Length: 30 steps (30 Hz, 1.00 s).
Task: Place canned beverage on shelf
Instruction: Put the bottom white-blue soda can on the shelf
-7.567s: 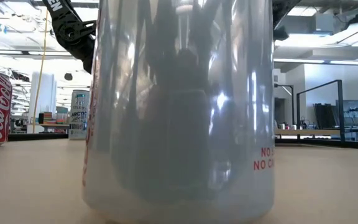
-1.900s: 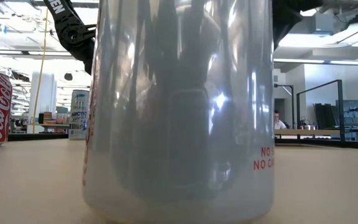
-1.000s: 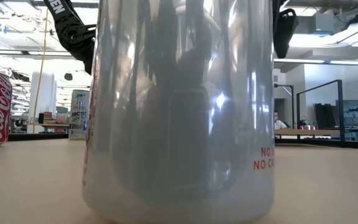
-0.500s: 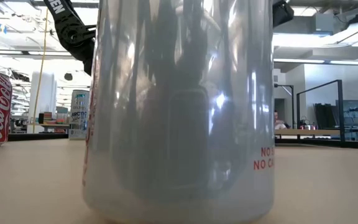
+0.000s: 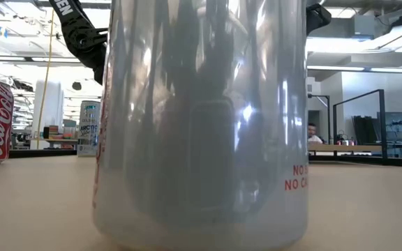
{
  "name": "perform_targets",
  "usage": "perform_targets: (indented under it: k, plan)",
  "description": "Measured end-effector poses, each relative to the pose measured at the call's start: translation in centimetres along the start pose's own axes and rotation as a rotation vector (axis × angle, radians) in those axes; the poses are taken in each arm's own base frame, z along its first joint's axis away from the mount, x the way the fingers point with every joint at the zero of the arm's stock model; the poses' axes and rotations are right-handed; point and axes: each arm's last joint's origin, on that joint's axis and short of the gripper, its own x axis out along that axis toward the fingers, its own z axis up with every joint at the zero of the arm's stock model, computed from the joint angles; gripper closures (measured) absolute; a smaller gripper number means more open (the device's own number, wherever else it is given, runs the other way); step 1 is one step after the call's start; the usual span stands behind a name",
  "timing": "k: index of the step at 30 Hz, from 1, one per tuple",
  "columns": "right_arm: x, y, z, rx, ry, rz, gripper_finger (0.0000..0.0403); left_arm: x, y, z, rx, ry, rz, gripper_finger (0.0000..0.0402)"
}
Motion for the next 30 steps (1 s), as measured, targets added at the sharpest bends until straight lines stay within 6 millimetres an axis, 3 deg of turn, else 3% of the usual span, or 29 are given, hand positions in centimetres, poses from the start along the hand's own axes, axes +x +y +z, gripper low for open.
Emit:
perform_targets:
  k: [7,25,30]
  plan:
    - [0.1,0.2,-0.2,-0.008,-0.007,0.002,0.0047,0.0,0.0,0.0,0.007,0.001,-0.001,0.0402]
    - [4.3,1.8,-0.3,-0.099,0.024,-0.084,0.0047,0.0,0.0,0.0,0.011,0.005,-0.002,0.0402]
    - [4.3,1.8,-0.4,-0.123,0.033,-0.080,0.0047,0.0,0.0,0.0,0.011,0.005,-0.002,0.0402]
